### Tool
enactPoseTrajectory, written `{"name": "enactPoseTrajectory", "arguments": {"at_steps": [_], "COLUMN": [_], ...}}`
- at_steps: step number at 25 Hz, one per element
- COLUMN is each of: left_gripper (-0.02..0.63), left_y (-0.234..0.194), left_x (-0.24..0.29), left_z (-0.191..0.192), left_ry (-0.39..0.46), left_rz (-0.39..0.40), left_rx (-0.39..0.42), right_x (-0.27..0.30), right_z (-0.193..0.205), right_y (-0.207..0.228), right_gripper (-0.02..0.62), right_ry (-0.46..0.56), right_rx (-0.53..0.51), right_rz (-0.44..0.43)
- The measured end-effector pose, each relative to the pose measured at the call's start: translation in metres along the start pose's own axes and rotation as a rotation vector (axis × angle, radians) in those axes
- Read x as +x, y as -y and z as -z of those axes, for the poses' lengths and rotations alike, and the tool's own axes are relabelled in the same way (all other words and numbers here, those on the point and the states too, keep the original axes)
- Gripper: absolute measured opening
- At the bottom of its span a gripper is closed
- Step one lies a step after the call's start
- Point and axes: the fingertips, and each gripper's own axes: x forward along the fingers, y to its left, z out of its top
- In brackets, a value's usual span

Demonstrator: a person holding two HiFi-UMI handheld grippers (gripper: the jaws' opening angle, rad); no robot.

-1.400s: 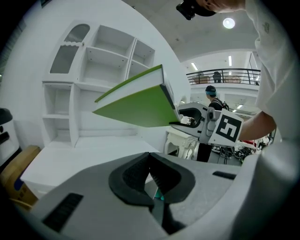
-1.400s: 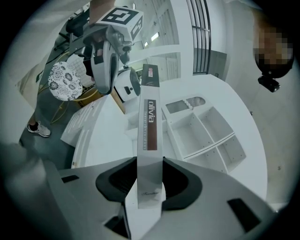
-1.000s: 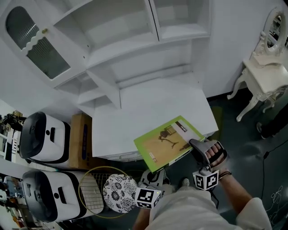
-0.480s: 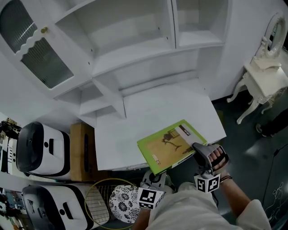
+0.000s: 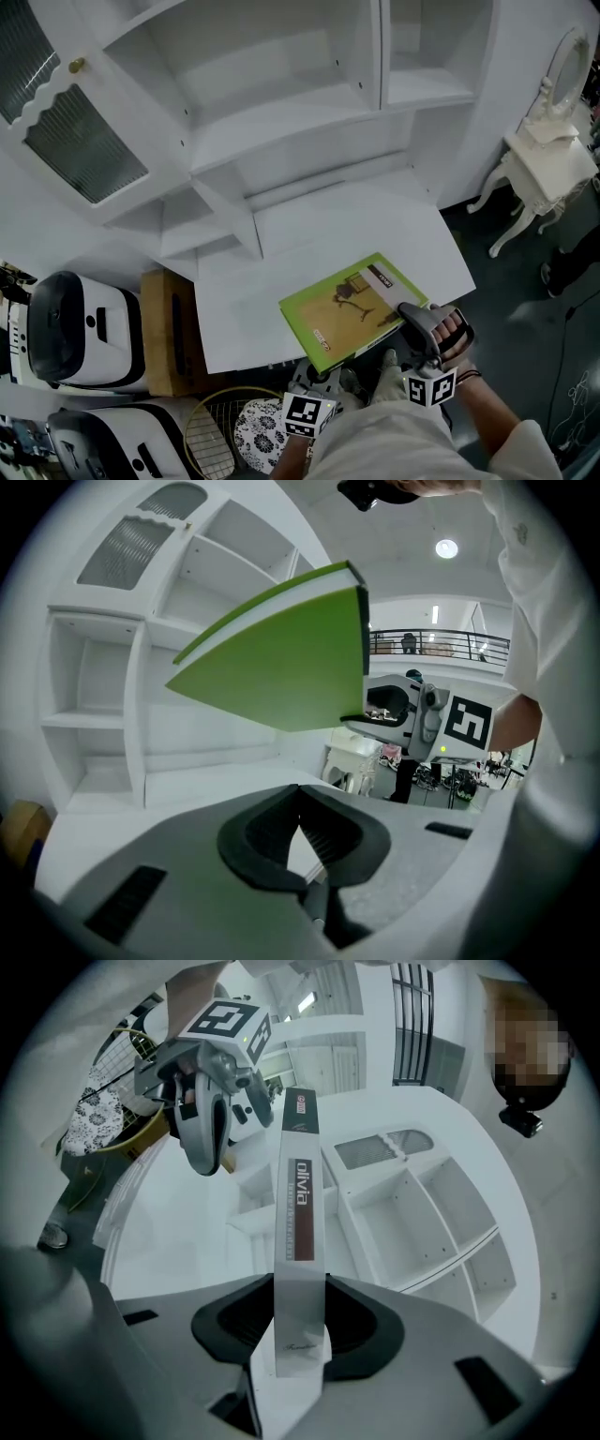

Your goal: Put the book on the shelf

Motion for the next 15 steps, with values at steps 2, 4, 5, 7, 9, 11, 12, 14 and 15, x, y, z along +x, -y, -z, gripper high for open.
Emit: {"name": "enactPoseTrajectory", "arguments": {"at_steps": [2, 4, 5, 7, 9, 11, 12, 14, 15], "left_gripper": [0.003, 0.003, 0.003, 0.003, 0.003, 0.003, 0.003, 0.003, 0.003], "left_y": [-0.004, -0.006, -0.007, -0.01, -0.014, -0.016, -0.016, -0.016, -0.016], "left_x": [0.006, 0.011, 0.012, 0.015, 0.021, 0.027, 0.03, 0.037, 0.041], "left_z": [-0.002, -0.007, -0.01, -0.015, -0.02, -0.026, -0.03, -0.037, -0.04], "left_ry": [-0.001, 0.003, 0.007, 0.01, 0.013, 0.019, 0.023, 0.03, 0.033], "left_rz": [0.001, 0.003, 0.001, -0.009, -0.024, -0.041, -0.051, -0.07, -0.078], "left_rx": [-0.016, -0.026, -0.032, -0.04, -0.038, -0.037, -0.038, -0.04, -0.042], "right_x": [0.008, 0.016, 0.02, 0.027, 0.034, 0.04, 0.042, 0.046, 0.048], "right_z": [0.001, 0.004, 0.006, 0.008, 0.011, 0.014, 0.016, 0.02, 0.023], "right_y": [0.004, 0.008, 0.009, 0.012, 0.017, 0.023, 0.026, 0.032, 0.035], "right_gripper": [0.161, 0.16, 0.161, 0.16, 0.16, 0.161, 0.161, 0.161, 0.161], "right_ry": [0.006, 0.016, 0.022, 0.035, 0.052, 0.075, 0.088, 0.113, 0.125], "right_rx": [-0.003, -0.003, 0.0, 0.003, 0.0, -0.003, -0.005, -0.012, -0.016], "right_rz": [0.004, 0.005, 0.005, 0.006, 0.011, 0.014, 0.014, 0.015, 0.018]}}
